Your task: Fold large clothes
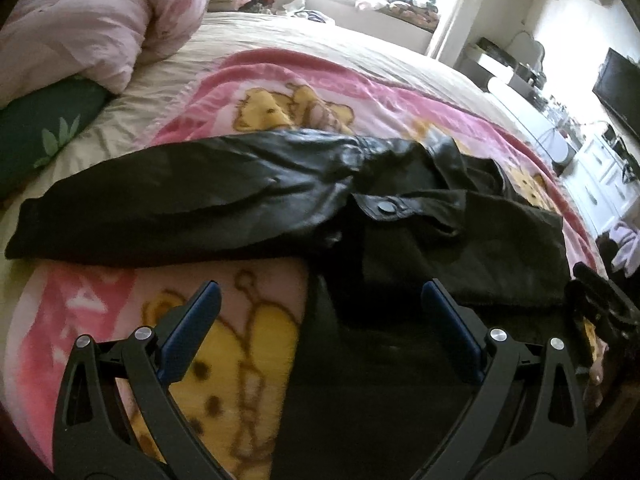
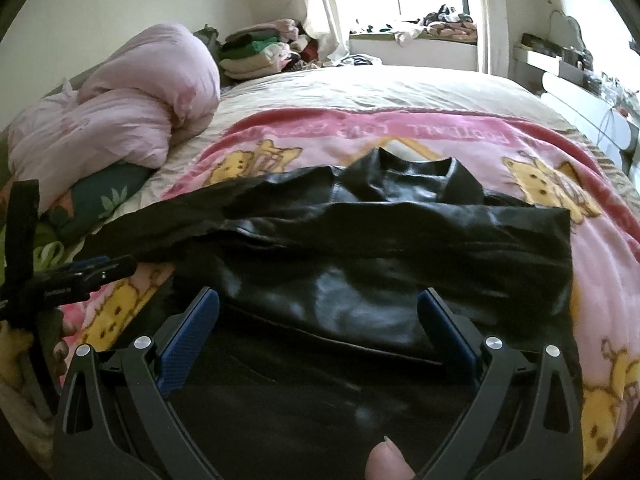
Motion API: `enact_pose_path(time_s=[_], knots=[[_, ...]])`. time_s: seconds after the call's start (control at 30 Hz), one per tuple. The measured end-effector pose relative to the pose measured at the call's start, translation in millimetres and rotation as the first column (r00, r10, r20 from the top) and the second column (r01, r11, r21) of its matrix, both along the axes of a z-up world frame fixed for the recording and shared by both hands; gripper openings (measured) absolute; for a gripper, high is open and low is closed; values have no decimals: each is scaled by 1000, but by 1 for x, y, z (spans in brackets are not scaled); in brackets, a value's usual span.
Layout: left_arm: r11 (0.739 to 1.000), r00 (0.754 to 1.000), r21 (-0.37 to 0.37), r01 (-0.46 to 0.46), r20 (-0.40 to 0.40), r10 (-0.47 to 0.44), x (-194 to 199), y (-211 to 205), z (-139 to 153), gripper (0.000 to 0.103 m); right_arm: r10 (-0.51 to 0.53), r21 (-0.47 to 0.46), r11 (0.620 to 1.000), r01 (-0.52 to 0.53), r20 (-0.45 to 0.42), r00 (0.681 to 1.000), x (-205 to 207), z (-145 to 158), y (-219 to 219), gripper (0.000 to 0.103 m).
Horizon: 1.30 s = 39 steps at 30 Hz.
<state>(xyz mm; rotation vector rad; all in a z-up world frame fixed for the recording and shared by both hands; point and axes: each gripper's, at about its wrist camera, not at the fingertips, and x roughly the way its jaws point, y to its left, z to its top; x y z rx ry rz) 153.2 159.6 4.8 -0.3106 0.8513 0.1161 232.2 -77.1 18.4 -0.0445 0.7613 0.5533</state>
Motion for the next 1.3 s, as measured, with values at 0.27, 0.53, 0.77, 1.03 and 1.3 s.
enact_pose_path(time_s=[0.27,0.53,0.77,1.03,1.3], knots=[[997,997,0,-73,15,73,-8,31,9,94,59,-4,998,-59,-3,998,-1,7,40,99],[992,992,22,-124,-6,125,-11,52,11,94,85,15,996,-85,-17,996,5,12,72,99],[987,987,-1,-160,-19,160,-12,73,8,94,109,12,994,-109,-27,994,12,13,99,99],[973,973,-20,-231,-35,230,-17,100,5,94,153,-1,988,-153,-55,987,16,5,137,99],[937,938,-75,-342,-84,335,-28,144,-8,94,183,-6,983,-184,-73,980,17,1,171,99]])
